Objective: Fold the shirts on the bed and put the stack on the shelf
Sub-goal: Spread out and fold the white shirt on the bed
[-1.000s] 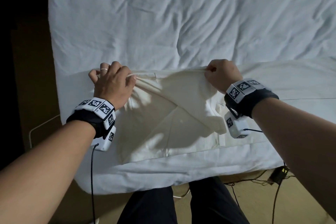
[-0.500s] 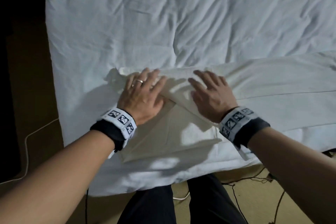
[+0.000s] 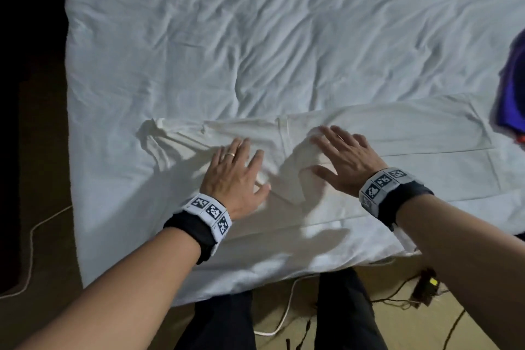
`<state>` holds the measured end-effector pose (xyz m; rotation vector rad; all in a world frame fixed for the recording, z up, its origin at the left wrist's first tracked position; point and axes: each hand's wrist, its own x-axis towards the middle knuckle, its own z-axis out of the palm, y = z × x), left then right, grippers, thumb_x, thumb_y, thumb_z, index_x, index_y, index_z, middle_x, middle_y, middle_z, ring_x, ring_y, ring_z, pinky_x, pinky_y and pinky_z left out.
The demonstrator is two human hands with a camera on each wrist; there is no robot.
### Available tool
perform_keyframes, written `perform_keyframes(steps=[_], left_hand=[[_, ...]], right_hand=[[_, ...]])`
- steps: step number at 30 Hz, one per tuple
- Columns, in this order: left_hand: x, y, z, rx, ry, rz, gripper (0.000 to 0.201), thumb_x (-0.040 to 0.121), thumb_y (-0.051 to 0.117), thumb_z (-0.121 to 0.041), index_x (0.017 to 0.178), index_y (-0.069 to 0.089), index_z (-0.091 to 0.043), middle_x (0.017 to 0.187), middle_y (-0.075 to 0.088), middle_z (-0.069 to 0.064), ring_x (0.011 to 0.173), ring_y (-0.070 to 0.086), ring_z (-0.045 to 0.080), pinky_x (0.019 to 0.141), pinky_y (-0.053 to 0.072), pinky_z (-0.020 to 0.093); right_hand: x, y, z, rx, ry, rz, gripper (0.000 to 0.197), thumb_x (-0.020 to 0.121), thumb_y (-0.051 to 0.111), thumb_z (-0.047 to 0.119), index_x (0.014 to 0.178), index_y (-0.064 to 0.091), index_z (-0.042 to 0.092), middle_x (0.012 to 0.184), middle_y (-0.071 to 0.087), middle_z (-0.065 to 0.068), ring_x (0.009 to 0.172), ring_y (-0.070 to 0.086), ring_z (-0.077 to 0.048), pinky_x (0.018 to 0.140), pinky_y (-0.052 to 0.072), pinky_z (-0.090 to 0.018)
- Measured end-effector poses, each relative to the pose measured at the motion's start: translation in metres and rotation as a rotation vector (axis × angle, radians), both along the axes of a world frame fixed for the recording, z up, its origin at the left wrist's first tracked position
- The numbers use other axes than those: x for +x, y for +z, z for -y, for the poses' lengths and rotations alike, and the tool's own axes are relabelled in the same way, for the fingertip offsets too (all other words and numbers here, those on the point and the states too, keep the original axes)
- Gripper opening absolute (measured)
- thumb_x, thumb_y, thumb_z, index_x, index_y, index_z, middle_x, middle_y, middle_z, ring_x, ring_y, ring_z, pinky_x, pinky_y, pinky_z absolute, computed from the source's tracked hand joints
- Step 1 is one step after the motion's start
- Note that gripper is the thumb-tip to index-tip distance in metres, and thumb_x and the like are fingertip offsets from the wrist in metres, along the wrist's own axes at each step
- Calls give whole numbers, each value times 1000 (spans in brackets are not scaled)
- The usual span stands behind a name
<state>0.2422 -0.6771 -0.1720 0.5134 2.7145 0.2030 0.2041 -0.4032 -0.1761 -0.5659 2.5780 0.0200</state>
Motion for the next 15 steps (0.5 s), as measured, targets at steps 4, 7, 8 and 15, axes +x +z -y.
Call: perform_keyframes(steps=[4, 7, 8, 15], left_hand=[[21, 0, -99, 78, -103, 33, 62, 79, 62, -40, 134, 51, -14, 137, 47, 14, 121, 48, 35, 98, 46, 50], [28, -6, -181, 85, -64, 6, 42, 78, 64, -22, 119, 61, -17, 121, 56, 12, 103, 57, 33, 79, 52, 45], [29, -7, -209, 104, -46, 9, 35, 79, 56, -27, 113, 62, -18, 116, 57, 10, 99, 57, 31, 76, 51, 43], [22, -15, -373, 179, -88, 95, 45, 67, 58, -38, 107, 63, -18, 109, 59, 9, 91, 56, 32, 76, 44, 41]], right_hand=[[-18, 9, -75, 0, -17, -25, 56, 95, 38, 52, 144, 36, 25, 159, 24, -3, 144, 26, -27, 109, 31, -48], [-38, 5, -138, 14, -35, -31, 51, 95, 48, 41, 143, 40, 24, 157, 28, -3, 139, 30, -27, 106, 33, -47], [-45, 3, -160, 22, -53, -35, 50, 94, 49, 38, 142, 41, 23, 156, 30, -4, 138, 32, -28, 105, 34, -48], [-95, -2, -303, 50, -140, -32, 42, 93, 51, 19, 135, 52, 20, 148, 43, -6, 130, 42, -32, 100, 37, -49]])
